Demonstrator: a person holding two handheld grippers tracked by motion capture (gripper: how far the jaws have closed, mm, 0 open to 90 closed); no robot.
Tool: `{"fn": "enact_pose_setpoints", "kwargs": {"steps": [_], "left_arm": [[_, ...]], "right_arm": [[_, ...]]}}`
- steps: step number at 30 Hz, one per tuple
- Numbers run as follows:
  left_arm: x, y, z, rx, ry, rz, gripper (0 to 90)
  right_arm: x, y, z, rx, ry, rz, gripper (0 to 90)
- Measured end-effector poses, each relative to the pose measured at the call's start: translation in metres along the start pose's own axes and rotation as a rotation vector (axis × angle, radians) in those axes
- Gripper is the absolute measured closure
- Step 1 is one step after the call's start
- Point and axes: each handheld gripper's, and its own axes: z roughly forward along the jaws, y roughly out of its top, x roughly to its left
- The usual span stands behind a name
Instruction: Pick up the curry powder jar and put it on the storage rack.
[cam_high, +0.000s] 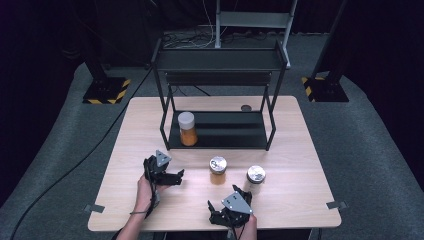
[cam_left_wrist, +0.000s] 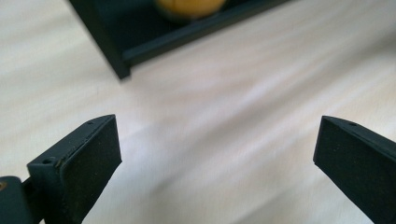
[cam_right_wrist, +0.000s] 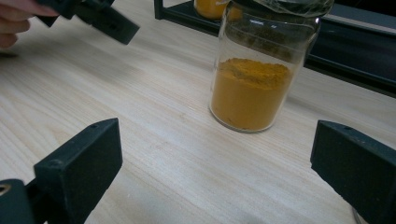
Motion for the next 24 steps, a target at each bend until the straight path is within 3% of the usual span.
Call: {"fn": "enact_pose_setpoints", "kwargs": {"steps": [6, 10, 24], "left_arm": [[0.005, -0.015, -0.009, 0.023, -0.005, -0.023, 0.3], [0.005, -0.023, -0.012, 0.058, -0.007, -0.016, 0.2], [0.004, -0.039, -0.026, 0.053, -0.013, -0.051, 0.4]], "right_arm": [[0.0, 0.0, 0.0, -0.001, -0.001, 0.0, 1.6], [0.0, 0.0, 0.0, -0.001, 0.0, -0.001, 1.6], [0.0, 0.0, -0.001, -0.005, 0.001, -0.005, 1.6]]}}
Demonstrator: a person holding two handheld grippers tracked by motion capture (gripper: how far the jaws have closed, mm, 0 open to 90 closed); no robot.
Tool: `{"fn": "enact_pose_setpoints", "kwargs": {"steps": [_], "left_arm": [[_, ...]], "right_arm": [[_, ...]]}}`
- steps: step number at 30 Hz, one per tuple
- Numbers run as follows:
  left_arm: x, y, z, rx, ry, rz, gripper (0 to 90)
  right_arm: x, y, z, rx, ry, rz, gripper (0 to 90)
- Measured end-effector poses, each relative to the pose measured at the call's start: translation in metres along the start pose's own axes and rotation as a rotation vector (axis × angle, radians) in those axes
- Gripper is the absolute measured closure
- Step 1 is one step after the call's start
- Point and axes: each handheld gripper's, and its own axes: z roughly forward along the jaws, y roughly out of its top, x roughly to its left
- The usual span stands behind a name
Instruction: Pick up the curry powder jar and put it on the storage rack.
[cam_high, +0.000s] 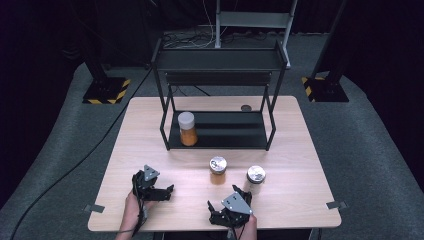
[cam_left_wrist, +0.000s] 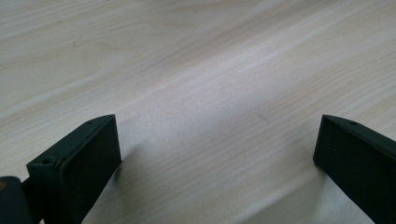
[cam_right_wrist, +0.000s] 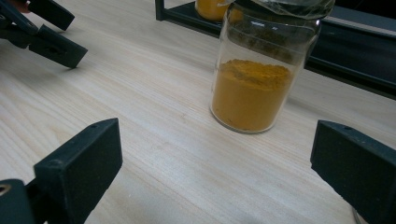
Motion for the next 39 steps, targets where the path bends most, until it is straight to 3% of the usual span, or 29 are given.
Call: {"fn": "enact_pose_setpoints", "kwargs": {"steps": [3, 17, 23, 28, 39], "left_arm": [[0.0021, -0.0015, -0.001, 0.008, -0.02, -0.012, 0.4], [0.0019, -0.002, -0.0013, 0.002, -0.028, -0.002, 1.4], [-0.006, -0.0032, -0.0041, -0.026, 0.029, 0.055, 1.3], [-0.0013, -0.0023, -0.0024, -0.009, -0.004, 0.024, 1.2], [-0.0002, -0.0021, -0.0018, -0.005, -0.011, 0.013, 0.9]], "right_arm": [[0.0002, 0.0, 0.0, 0.0, -0.002, 0.0, 1.6], [0.0001, 0.0003, 0.0008, 0.009, 0.0, 0.002, 1.6], [0.0006, 0.0007, 0.0016, 0.016, -0.003, 0.001, 1.5], [0.001, 0.0006, 0.0015, 0.014, -0.007, -0.002, 1.5], [0.0013, 0.0005, 0.0012, 0.012, -0.006, -0.006, 1.5]]}}
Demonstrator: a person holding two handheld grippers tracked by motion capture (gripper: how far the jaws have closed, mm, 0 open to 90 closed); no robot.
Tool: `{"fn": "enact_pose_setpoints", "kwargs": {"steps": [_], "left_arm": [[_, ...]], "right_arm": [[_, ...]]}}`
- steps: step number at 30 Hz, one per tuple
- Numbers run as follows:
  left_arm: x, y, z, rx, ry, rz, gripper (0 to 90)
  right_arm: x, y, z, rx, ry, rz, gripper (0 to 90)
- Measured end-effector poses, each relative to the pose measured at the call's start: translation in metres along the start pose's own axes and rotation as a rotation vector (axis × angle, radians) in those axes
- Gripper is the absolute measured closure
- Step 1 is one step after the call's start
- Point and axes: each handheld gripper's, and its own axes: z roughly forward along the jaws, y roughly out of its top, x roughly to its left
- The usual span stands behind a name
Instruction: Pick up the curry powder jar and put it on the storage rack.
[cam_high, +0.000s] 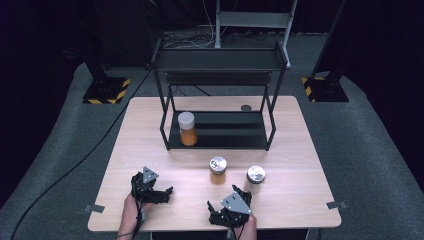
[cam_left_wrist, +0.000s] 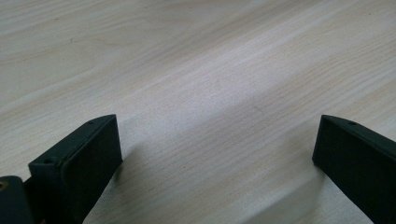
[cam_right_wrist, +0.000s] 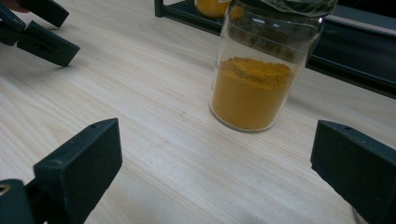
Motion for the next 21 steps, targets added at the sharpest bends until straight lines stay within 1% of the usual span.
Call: {"fn": "enact_pose_setpoints", "kwargs": {"steps": [5, 21], "left_arm": [[0.0011, 0.0002, 0.0001, 0.007, -0.006, -0.004, 0.8], [0.0014, 0.0002, 0.0006, 0.006, -0.01, -0.012, 0.8]], "right_arm": [[0.0, -0.0001, -0.0001, -0.001, 0.002, -0.002, 1.6], [-0.0001, -0.0001, 0.0, 0.001, 0.002, 0.0, 1.7]]}}
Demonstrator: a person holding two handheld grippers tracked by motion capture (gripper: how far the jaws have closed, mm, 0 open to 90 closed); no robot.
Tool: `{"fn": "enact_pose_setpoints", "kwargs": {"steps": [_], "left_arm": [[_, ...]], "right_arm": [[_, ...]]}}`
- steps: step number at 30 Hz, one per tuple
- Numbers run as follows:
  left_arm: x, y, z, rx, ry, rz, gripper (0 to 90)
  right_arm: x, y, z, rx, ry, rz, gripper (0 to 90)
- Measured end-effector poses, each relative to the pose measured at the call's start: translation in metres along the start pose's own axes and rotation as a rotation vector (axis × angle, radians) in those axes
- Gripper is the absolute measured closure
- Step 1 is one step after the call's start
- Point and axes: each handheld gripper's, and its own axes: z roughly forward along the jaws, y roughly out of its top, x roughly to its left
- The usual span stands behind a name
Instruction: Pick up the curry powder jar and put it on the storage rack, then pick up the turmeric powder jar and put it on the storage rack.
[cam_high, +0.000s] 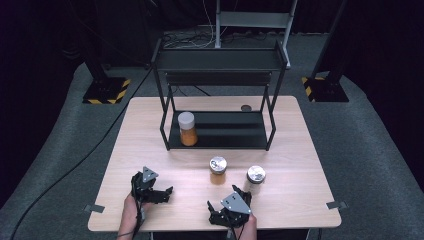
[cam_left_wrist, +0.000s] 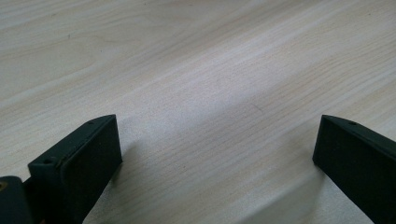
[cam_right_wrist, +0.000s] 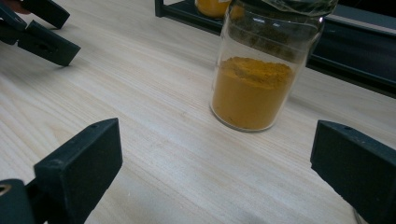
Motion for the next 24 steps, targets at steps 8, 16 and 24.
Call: {"fn": "enact_pose_setpoints", "kwargs": {"steps": [8, 16, 24], "left_arm": [[0.0001, 0.0, 0.0, 0.001, 0.0, 0.0, 0.8], [0.001, 0.0003, 0.0002, 0.005, -0.005, -0.003, 0.7], [0.001, 0.0003, 0.0002, 0.005, -0.005, -0.004, 0.7]], "right_arm": [[0.0005, 0.0004, 0.0005, 0.006, -0.008, 0.002, 1.6], [-0.0028, 0.0033, 0.0038, 0.044, 0.028, 0.028, 1.2], [-0.0044, 0.0094, 0.0086, 0.092, -0.003, 0.05, 0.8]]}}
